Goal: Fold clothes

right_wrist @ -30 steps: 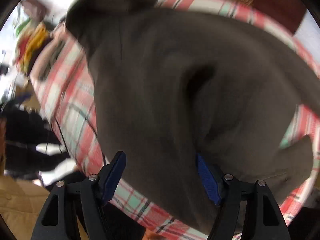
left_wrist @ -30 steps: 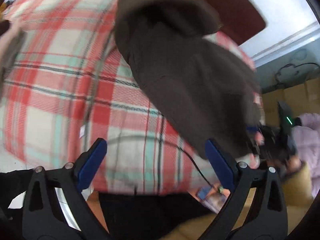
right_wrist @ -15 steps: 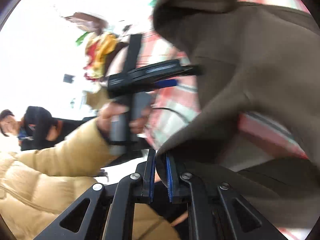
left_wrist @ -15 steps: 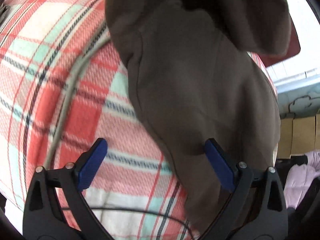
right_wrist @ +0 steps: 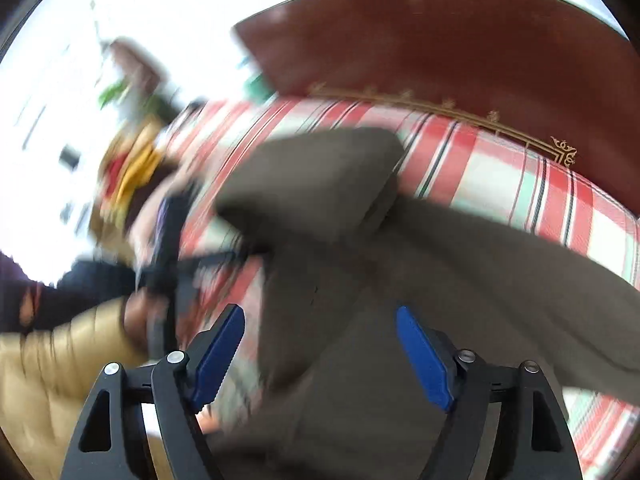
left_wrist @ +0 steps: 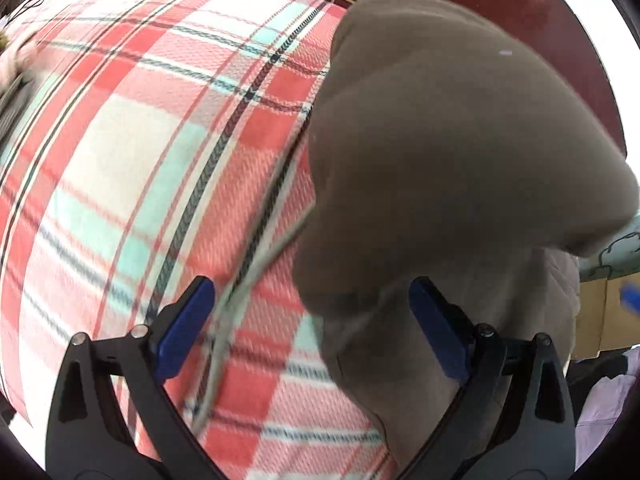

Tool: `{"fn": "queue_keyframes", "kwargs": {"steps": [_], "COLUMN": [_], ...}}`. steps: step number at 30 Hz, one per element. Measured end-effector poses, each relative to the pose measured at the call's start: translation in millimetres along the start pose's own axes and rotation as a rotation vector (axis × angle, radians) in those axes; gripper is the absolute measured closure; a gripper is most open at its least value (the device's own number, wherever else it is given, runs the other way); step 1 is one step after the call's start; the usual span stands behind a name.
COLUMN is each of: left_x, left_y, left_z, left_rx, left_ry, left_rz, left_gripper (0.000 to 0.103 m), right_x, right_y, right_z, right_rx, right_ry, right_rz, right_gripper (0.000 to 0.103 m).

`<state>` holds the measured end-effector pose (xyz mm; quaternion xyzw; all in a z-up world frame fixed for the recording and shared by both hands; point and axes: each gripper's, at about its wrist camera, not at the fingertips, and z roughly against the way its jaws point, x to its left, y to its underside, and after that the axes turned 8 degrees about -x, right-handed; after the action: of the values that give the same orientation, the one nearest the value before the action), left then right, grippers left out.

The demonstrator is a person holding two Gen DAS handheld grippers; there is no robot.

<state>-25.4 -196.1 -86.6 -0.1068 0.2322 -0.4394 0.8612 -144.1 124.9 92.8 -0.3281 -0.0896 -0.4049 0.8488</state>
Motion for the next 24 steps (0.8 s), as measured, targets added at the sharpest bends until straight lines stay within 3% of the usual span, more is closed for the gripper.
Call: {"fn": "queue_keyframes", "kwargs": {"steps": [2,4,6,8,11,13,16,21,24], "left_x": [-1.7,-3.6,-4.2,-3.3,0.4,0.0,-2.8,-16.0,-31.2], "left_y": [-2.8,-5.3,-8.8,-12.0,-16.4,-19.0,-24.1,-51.8,-78.7], "left_z": [-5.7,-7.8,-7.8,-6.3,-3.8,1.9,14.9,59.4,82.0], "left_rx": [0.009,0.018,0.036,0.044,0.074,0.087,0.095,0.026,-0.006], "left_ry": [-0.005,-0.012,0.014,0.033,0.095,0.130,0.180,0.303,0.380], "left_rz": [-0.040,-0.083,-0.107,-0.123,-0.122,-0.122,-0.133,-0.172,-0.218], "left_gripper": [0.005,0.013,0.023,0.026,0.046,0.066,0.081,0.083,0.083], "right_x": [-11.5,-24.3,-27.2,-23.0,-10.3,-6.9,8.6,42.2,64.1], "right_y": [-20.4,-27.4,-29.6,-38.1,-53.8,-62.8,-86.9,-131.6,-158.2], "right_z": [-36.7,-82.4,-99.7,-106.1,-101.9,-103.8,-78.0,-31.0,-8.3], "right_rx": [0.001,0.048,0.046,0.021,0.002,-0.039,-0.131,-0.285,-0.388], "right_ry": [0.000,-0.030,-0.102,-0.167,-0.171,-0.189,-0.233,-0.272,-0.252], "right_rz": [-0.054,-0.124,-0.186,-0.201,-0.179,-0.149,-0.136,-0.096,-0.022], "right_gripper": [0.022,0.023,0.035,0.068,0.081,0.084,0.087,0.089,0.089]}}
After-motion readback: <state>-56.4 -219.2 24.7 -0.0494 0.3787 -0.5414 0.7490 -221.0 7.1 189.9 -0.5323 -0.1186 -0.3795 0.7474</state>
